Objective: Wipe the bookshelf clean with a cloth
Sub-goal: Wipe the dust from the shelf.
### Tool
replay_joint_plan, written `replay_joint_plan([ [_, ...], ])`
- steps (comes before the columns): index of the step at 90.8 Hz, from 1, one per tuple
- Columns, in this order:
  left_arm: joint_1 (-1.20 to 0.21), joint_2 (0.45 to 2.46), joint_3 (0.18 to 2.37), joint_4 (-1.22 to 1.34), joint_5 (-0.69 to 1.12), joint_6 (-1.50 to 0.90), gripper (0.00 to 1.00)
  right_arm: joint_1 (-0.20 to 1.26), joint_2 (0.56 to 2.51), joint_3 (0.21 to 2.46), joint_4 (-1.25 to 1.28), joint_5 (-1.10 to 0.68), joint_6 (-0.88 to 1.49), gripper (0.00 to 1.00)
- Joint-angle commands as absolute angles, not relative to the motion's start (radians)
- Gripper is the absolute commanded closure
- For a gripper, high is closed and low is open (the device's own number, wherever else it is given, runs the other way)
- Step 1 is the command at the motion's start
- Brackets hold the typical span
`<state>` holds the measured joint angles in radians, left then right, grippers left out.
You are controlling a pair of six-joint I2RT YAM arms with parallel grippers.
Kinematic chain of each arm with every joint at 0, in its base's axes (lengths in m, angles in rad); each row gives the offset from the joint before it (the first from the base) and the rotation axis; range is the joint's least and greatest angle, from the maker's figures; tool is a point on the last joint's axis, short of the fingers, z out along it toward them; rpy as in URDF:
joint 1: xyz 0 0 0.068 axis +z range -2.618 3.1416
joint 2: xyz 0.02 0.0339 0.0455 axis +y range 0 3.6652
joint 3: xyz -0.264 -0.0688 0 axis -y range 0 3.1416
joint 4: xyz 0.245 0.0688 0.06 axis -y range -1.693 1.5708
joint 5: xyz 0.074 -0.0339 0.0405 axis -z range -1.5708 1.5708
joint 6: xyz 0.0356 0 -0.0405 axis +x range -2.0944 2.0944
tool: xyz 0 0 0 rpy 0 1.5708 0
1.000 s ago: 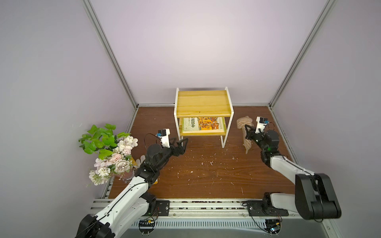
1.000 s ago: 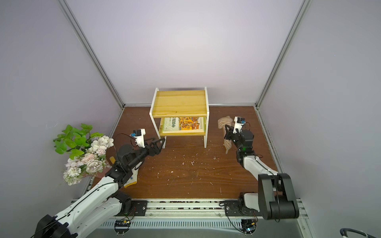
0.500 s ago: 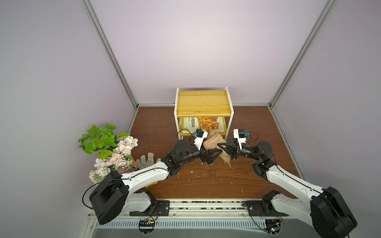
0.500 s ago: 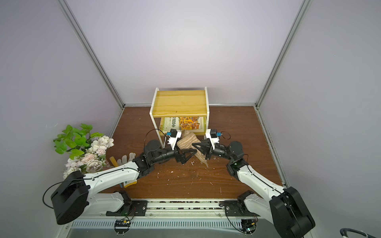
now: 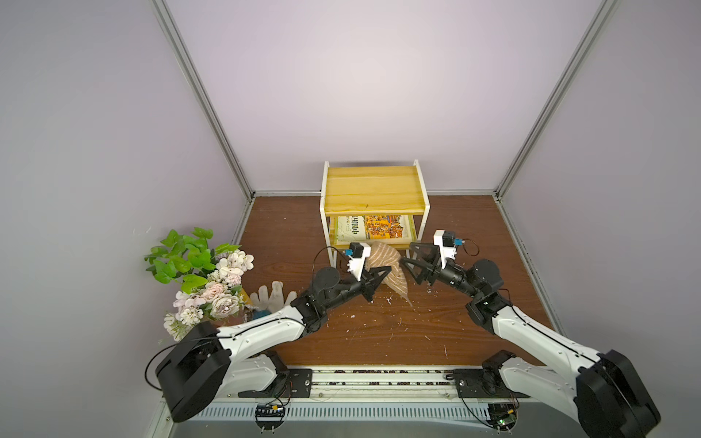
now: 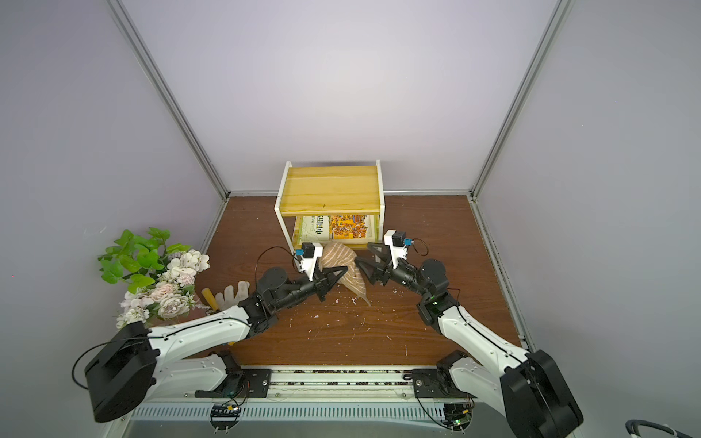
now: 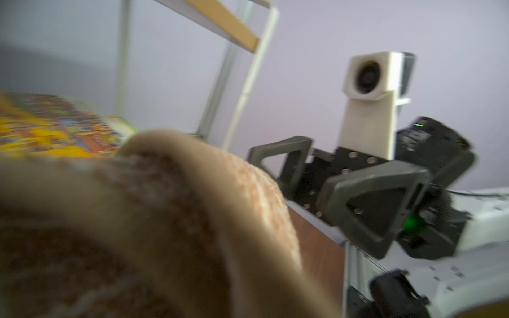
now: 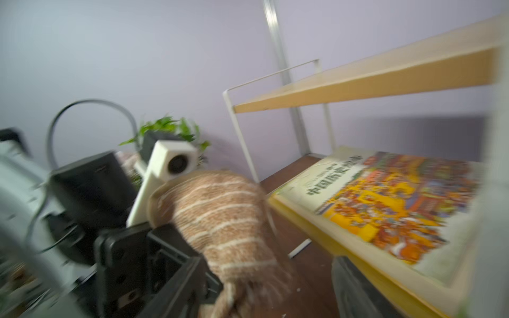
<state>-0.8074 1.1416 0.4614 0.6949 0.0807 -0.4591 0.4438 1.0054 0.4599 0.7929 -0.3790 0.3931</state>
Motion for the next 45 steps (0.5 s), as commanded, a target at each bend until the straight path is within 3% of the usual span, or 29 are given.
replay_joint_plan([
  [1, -0.789, 1.06, 0.402, 0.432, -0.444, -0.656, 1.0, 0.391, 0.925, 0.48, 0.632, 0.123, 0.311, 0.12],
  [18, -0.64, 0.969, 0.392, 0.218, -0.466, -0.856, 1.0, 0.329, 1.008, 0.595, 0.659, -0.045, 0.248, 0.12],
  [35, -0.596, 1.06, 0.259, 0.33, -0.426, -1.01, 0.97, 0.33, 1.093, 0.635, 0.731, -0.058, 0.306, 0.11],
  [45, -0.46, 1.202, 0.298, 0.446, -0.132, -0.929, 1.0, 0.33, 1.116, 0.568, 0.856, -0.049, 0.311, 0.08],
])
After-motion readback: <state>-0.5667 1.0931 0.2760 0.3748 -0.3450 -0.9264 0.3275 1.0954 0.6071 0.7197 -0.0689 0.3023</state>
